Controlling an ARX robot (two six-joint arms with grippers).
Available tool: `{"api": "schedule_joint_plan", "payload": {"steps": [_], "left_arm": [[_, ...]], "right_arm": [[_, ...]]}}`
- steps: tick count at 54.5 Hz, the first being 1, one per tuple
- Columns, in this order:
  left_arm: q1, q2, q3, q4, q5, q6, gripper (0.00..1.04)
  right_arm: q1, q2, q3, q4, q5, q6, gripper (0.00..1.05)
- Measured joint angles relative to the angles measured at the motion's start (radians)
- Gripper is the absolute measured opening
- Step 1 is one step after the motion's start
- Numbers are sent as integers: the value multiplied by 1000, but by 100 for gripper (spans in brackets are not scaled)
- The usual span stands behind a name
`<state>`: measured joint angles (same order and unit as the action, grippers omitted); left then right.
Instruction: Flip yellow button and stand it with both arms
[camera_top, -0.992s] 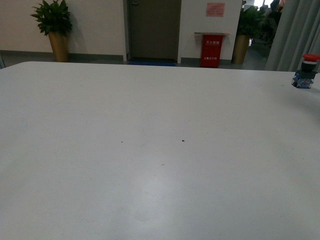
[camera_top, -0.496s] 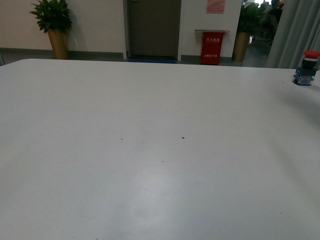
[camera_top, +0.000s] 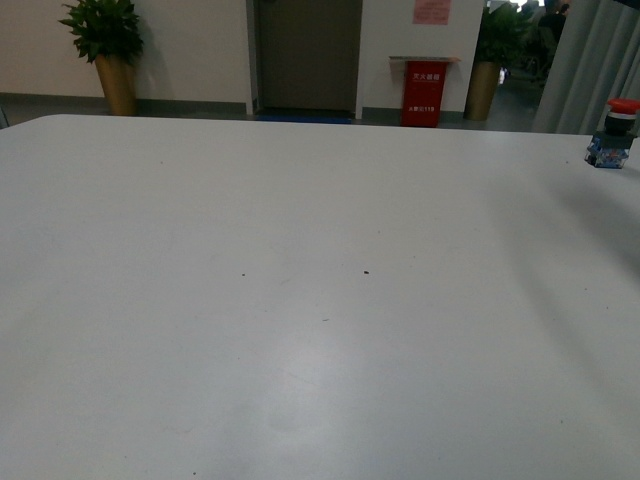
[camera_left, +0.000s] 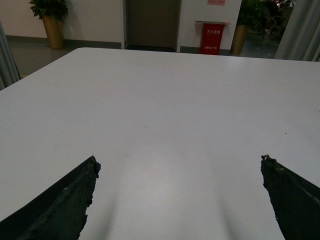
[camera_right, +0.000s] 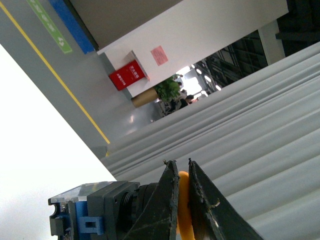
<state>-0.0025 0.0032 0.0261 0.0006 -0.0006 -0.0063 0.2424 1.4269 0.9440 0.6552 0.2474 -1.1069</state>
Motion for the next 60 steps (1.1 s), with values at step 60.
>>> {"api": "schedule_joint_plan", "payload": {"steps": [60], "left_arm": [[0, 0, 0, 0, 0, 0, 98]], "right_arm": [[-15, 175, 157, -262, 465, -66, 4]]}}
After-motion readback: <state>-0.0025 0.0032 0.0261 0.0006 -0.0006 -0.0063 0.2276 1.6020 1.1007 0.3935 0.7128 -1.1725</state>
